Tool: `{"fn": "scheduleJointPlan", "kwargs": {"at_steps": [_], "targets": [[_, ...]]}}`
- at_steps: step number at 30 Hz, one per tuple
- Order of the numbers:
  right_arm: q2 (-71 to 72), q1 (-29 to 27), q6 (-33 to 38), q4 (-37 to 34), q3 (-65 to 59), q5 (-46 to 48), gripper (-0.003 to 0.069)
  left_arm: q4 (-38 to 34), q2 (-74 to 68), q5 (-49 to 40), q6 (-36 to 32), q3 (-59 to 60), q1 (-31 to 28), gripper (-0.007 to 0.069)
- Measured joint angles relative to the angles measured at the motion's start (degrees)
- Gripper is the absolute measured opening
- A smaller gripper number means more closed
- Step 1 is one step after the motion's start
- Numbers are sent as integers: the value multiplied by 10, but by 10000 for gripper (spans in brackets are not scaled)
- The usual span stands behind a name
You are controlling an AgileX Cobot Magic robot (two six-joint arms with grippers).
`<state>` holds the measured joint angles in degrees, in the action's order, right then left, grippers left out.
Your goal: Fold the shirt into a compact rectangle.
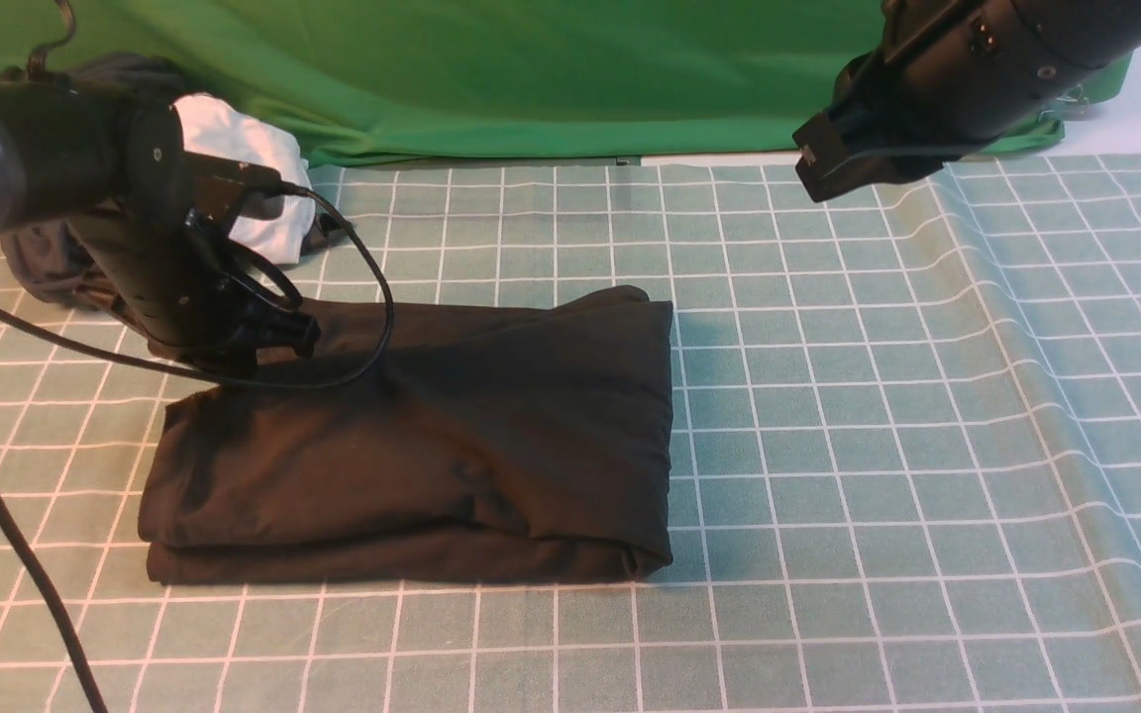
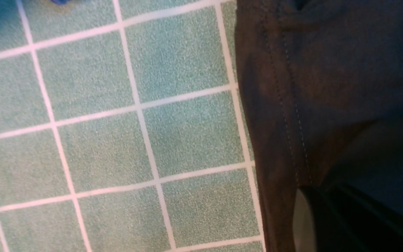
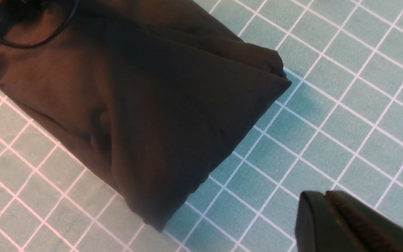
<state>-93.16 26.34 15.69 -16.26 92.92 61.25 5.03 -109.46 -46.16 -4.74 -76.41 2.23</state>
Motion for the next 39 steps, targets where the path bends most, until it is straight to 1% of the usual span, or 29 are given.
{"fn": "scheduleJointPlan", "kwargs": {"at_steps": [6, 14, 22, 23, 24, 26, 28, 29, 31, 32, 33, 34, 36, 37, 38, 39], "targets": [[0, 0, 0, -1, 0, 12, 24, 11, 0, 3, 28, 0, -9, 11], [0, -1, 0, -1, 0, 14, 25, 20, 0, 7, 47, 0, -11, 11], [0, -1, 0, -3, 0, 18, 29, -16, 9, -13, 34, -21, -11, 11], [0, -1, 0, -4, 0, 18, 29, -40, 15, -24, 18, -33, -11, 11], [0, -1, 0, -4, 0, 18, 29, -47, 16, -24, 12, -36, -11, 11], [0, -1, 0, -6, 0, 18, 29, -100, 20, -42, -48, -45, -11, 13], [0, -1, 0, -9, 0, 18, 29, -135, 19, -69, -109, -45, -11, 20], [0, -1, 0, -11, 0, 17, 29, -145, 15, -76, -127, -45, -11, 36], [0, -1, 0, -15, 0, 16, 29, -142, 6, -77, -133, -45, -11, 83], [0, -1, 0, -15, 0, 16, 29, -139, 5, -77, -133, -45, -11, 90], [0, -1, 0, -17, 0, 16, 29, -124, -3, -76, -131, -45, -11, 144], [0, -1, 0, -19, 0, 16, 29, -116, -10, -76, -130, -45, -11, 180], [0, -1, 4, -19, 0, 16, 29, -99, -23, -76, -126, -45, -11, 303], [0, -1, 5, -19, 0, 16, 29, -99, -24, -76, -126, -45, -11, 314], [0, -1, 8, -19, 0, 16, 29, -93, -32, -74, -124, -45, -11, 393], [0, -1, 9, -19, 0, 16, 29, -93, -36, -73, -123, -45, -11, 427]]}}
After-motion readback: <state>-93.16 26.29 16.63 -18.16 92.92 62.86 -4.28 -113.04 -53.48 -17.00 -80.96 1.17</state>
